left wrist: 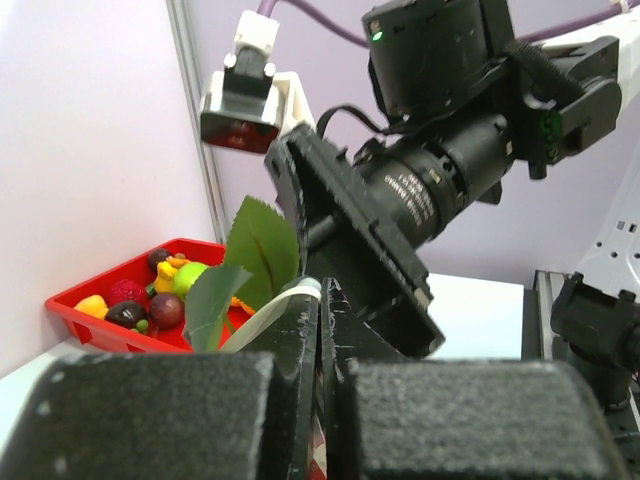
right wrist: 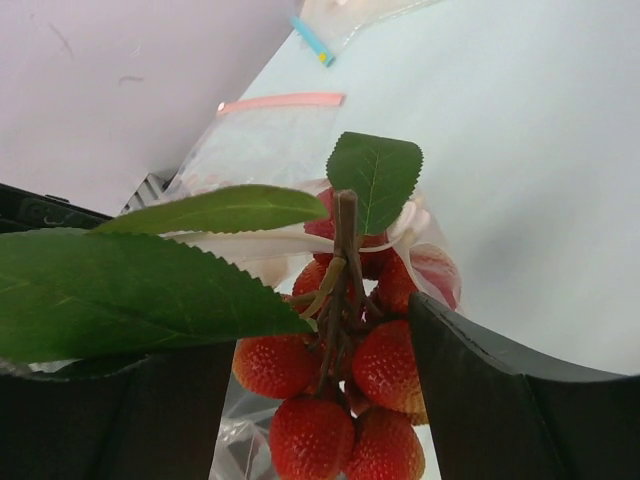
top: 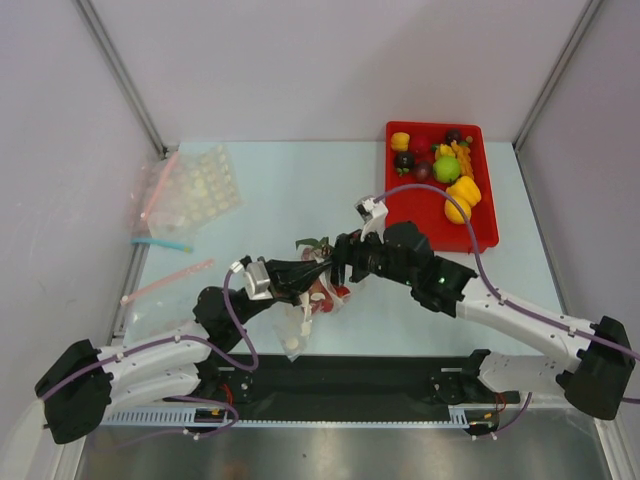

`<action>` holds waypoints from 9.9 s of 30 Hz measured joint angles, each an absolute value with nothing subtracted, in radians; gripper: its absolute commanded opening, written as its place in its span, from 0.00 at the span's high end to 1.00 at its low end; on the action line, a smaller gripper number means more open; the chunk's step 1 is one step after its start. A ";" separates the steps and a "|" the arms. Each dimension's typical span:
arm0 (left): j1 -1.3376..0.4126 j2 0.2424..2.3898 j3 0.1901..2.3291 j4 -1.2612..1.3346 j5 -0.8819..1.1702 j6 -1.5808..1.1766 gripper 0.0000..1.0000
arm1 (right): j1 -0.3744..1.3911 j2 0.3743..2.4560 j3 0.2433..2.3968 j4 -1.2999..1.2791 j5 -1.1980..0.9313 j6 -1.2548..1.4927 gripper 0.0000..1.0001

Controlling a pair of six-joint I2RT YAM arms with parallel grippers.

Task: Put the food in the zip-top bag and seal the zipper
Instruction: Place the fake fruit in the zipper food storage bag, then adjust the zipper food storage bag at the center of the board, then pick up the fake fruit from the bin, then place the fake fruit in the zipper food storage bag.

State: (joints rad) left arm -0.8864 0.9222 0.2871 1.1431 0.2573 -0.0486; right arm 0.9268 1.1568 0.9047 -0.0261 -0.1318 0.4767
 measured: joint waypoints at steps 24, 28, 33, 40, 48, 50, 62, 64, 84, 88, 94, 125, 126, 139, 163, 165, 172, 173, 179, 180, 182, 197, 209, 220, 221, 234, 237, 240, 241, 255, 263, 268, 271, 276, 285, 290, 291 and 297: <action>-0.876 0.881 0.227 1.134 0.186 -0.025 1.00 | 0.747 0.976 0.846 -0.075 -0.112 0.494 0.38; -0.876 0.857 0.224 1.135 0.186 -0.025 1.00 | 0.660 1.019 0.836 -0.075 -0.171 0.517 0.38; -0.876 0.843 0.224 1.135 0.186 -0.025 1.00 | 0.591 1.095 0.818 -0.069 -0.277 0.535 0.46; -0.876 0.829 0.223 1.135 0.185 -0.025 1.00 | 0.583 1.226 0.818 -0.046 -0.423 0.549 0.50; -0.876 0.822 0.221 1.135 0.185 -0.025 1.00 | 0.620 1.286 0.818 -0.009 -0.505 0.545 0.51; -0.876 0.822 0.220 1.135 0.185 -0.025 1.00 | 0.632 1.287 0.822 -0.008 -0.511 0.540 0.57; -0.876 0.816 0.244 1.043 0.156 -0.038 1.00 | 0.694 1.258 0.855 -0.082 -0.420 0.485 1.00; -0.877 0.829 0.317 0.913 0.139 -0.057 1.00 | 0.705 1.183 0.860 -0.131 -0.347 0.469 1.00; -0.952 1.274 1.092 -0.340 -0.201 -0.185 1.00 | 0.905 1.058 1.013 -0.371 0.313 0.399 1.00; -0.953 1.267 1.100 -0.385 -0.273 -0.183 1.00 | 0.856 0.998 0.992 -0.376 0.358 0.426 1.00; -0.953 1.227 1.103 -0.437 -0.423 -0.185 0.96 | 0.680 0.986 0.963 -0.382 0.359 0.500 1.00; -0.883 1.059 0.841 -0.152 -0.520 -0.297 1.00 | 0.659 0.828 0.791 -0.194 0.236 0.467 0.39; -0.877 1.036 0.820 -0.140 -0.528 -0.303 1.00 | 0.655 0.802 0.780 -0.192 0.250 0.469 0.39; -0.875 0.902 0.699 0.024 -0.515 -0.325 0.98 | 0.564 0.849 0.730 -0.147 0.369 0.518 0.32; -0.875 0.869 0.656 0.074 -0.485 -0.334 1.00 | 0.113 1.465 1.066 -0.265 0.351 0.575 0.00; -0.875 0.869 0.656 0.074 -0.482 -0.334 1.00 | 0.112 1.543 1.119 -0.256 0.366 0.515 0.00; -0.875 0.869 0.656 0.075 -0.464 -0.334 1.00 | 0.073 1.739 1.240 -0.261 0.366 0.384 0.00; -0.875 0.870 0.656 0.076 -0.463 -0.333 1.00 | 0.065 1.760 1.255 -0.263 0.363 0.379 0.00; -0.875 0.879 0.656 0.081 -0.458 -0.333 1.00 | 0.021 1.930 1.369 -0.311 0.347 0.366 0.00; -0.875 0.879 0.656 0.081 -0.458 -0.333 1.00 | 0.017 1.948 1.378 -0.317 0.343 0.365 0.00; -0.875 0.879 0.656 0.081 -0.456 -0.333 1.00 | 0.013 1.984 1.394 -0.334 0.329 0.366 0.03; -0.875 0.902 0.656 0.083 -0.437 -0.333 1.00 | 0.056 1.745 1.225 -0.305 0.336 0.395 0.38; -0.875 0.910 0.661 0.080 -0.409 -0.333 1.00 | 0.456 1.223 1.008 -0.115 0.277 0.387 0.40; -0.875 0.912 0.666 0.088 -0.291 -0.340 1.00 | 0.721 0.949 0.745 0.218 0.081 0.253 0.42; -0.875 0.916 0.670 0.089 -0.275 -0.340 1.00 | 0.731 0.937 0.731 0.245 0.065 0.242 0.42; -0.879 0.949 0.687 0.111 -0.143 -0.339 1.00 | 0.833 0.982 0.701 0.391 -0.039 0.144 0.40; -0.879 0.948 0.687 0.112 -0.131 -0.339 1.00 | 0.839 1.031 0.701 0.391 -0.039 0.134 0.39; -0.879 0.942 0.687 0.111 -0.127 -0.339 1.00 | 0.840 1.085 0.702 0.392 -0.032 0.127 0.38; -0.879 0.936 0.687 0.111 -0.127 -0.339 1.00 | 0.841 1.104 0.702 0.394 -0.030 0.126 0.38; -0.881 0.901 0.686 0.109 -0.155 -0.340 1.00 | 0.841 1.248 0.770 0.348 0.029 0.125 0.29; -0.881 0.900 0.686 0.109 -0.157 -0.340 1.00 | 0.841 1.252 0.781 0.329 0.063 0.127 0.24; -0.881 0.900 0.686 0.109 -0.162 -0.340 1.00 | 0.841 1.270 0.792 0.318 0.069 0.130 0.17; -0.881 0.900 0.686 0.109 -0.162 -0.340 1.00 | 0.841 1.273 0.793 0.311 0.072 0.131 0.10; -0.881 0.900 0.686 0.108 -0.162 -0.340 1.00 | 0.841 1.273 0.794 0.312 0.075 0.138 0.00; -0.881 0.896 0.686 0.106 -0.164 -0.340 1.00 | 0.841 1.270 0.794 0.312 0.087 0.139 0.00; -0.881 0.894 0.686 0.105 -0.176 -0.340 1.00 | 0.841 1.268 0.794 0.311 0.088 0.141 0.00; -0.881 0.894 0.686 0.105 -0.176 -0.340 1.00 | 0.841 1.267 0.794 0.311 0.089 0.141 0.00; -0.881 0.894 0.686 0.103 -0.180 -0.340 1.00 | 0.841 1.253 0.794 0.311 0.091 0.142 0.00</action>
State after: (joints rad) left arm -0.8814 0.8944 0.6865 0.1028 -0.1799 -0.3397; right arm 0.8406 1.2530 0.7937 0.3107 0.0906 0.1425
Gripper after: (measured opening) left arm 0.008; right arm 0.995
